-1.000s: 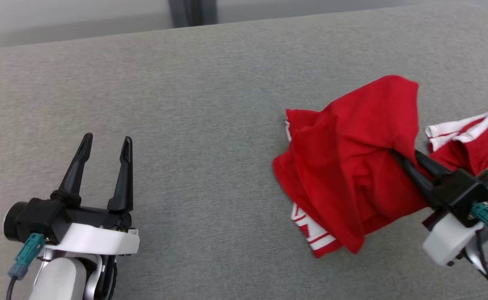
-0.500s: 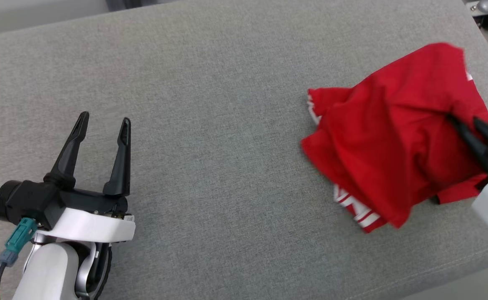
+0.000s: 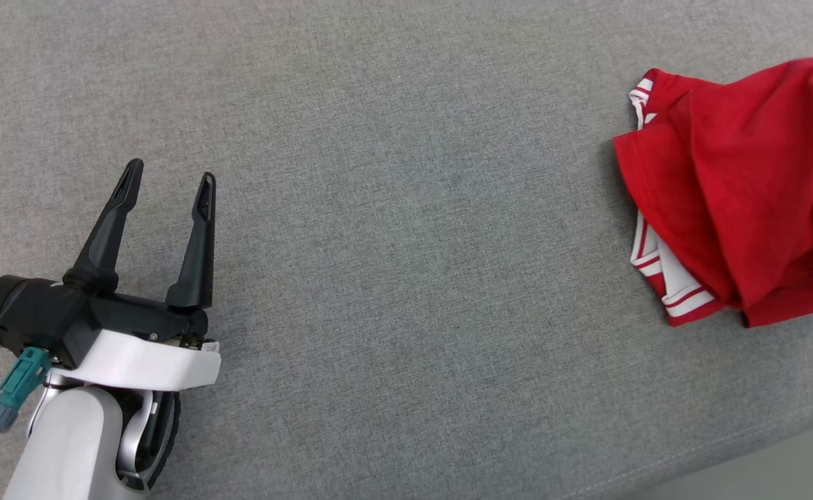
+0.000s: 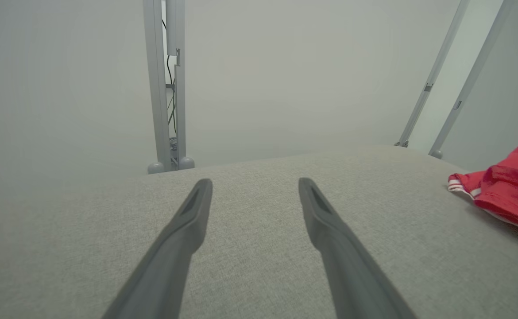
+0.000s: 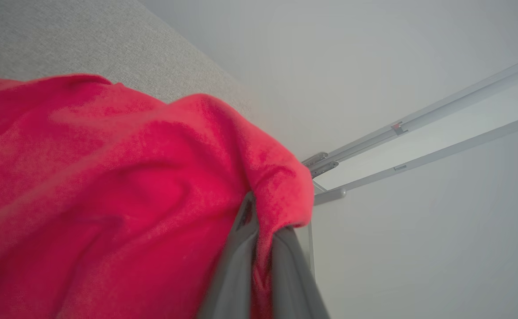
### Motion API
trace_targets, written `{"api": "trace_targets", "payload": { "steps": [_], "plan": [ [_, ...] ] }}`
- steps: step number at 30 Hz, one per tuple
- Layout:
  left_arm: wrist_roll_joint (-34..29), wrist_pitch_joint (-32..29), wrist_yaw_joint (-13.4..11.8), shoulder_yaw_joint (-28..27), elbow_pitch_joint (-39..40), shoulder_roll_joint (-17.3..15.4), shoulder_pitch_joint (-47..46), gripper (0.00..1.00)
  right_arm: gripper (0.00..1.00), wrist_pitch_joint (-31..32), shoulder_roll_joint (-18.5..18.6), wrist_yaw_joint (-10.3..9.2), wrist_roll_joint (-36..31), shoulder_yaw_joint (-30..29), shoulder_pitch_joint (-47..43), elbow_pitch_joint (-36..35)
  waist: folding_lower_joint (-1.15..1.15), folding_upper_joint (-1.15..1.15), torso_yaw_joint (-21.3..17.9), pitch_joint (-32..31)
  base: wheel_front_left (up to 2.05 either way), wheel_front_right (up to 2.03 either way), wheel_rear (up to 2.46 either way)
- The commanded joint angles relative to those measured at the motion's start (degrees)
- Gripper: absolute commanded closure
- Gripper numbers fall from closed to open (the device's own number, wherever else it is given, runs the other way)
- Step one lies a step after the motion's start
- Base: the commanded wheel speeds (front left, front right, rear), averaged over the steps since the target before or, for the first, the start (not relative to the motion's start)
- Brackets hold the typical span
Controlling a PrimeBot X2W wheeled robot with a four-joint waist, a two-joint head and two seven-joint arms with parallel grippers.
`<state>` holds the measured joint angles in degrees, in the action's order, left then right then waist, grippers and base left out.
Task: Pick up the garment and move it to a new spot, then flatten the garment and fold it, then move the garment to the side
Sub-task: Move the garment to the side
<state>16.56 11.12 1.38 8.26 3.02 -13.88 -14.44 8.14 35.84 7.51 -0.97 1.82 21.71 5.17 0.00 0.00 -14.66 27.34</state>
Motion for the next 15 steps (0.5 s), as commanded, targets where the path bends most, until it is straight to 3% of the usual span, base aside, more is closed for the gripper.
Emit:
{"api": "trace_targets", "payload": {
  "steps": [1,4,10,15],
  "plan": [
    [0.09,0.07,0.18,-0.05,0.11,-0.35,-1.02,0.00,0.00,0.99,-2.21,-0.05,-0.40,-1.44,-0.47,0.89,0.00,0.00,-0.10,0.23,0.00,0.00,0.00],
    [0.19,0.15,0.16,0.08,0.02,-0.31,-1.15,0.00,0.00,3.22,-5.02,-0.05,-0.63,-3.86,-1.48,1.92,0.00,0.00,-0.20,0.19,0.00,0.00,0.00],
    [0.62,0.34,-0.25,0.02,-0.36,-0.45,-0.56,0.00,0.00,8.66,-14.46,-0.05,0.63,-12.61,-6.83,1.34,0.00,0.00,-0.36,-0.79,0.00,0.00,0.00],
    [0.89,0.54,-0.51,0.17,-0.82,-0.37,0.20,0.00,0.00,5.30,-22.99,-0.04,3.94,-19.34,-12.80,-2.33,0.00,0.00,0.27,-2.15,0.00,0.00,0.00]
  ]
}}
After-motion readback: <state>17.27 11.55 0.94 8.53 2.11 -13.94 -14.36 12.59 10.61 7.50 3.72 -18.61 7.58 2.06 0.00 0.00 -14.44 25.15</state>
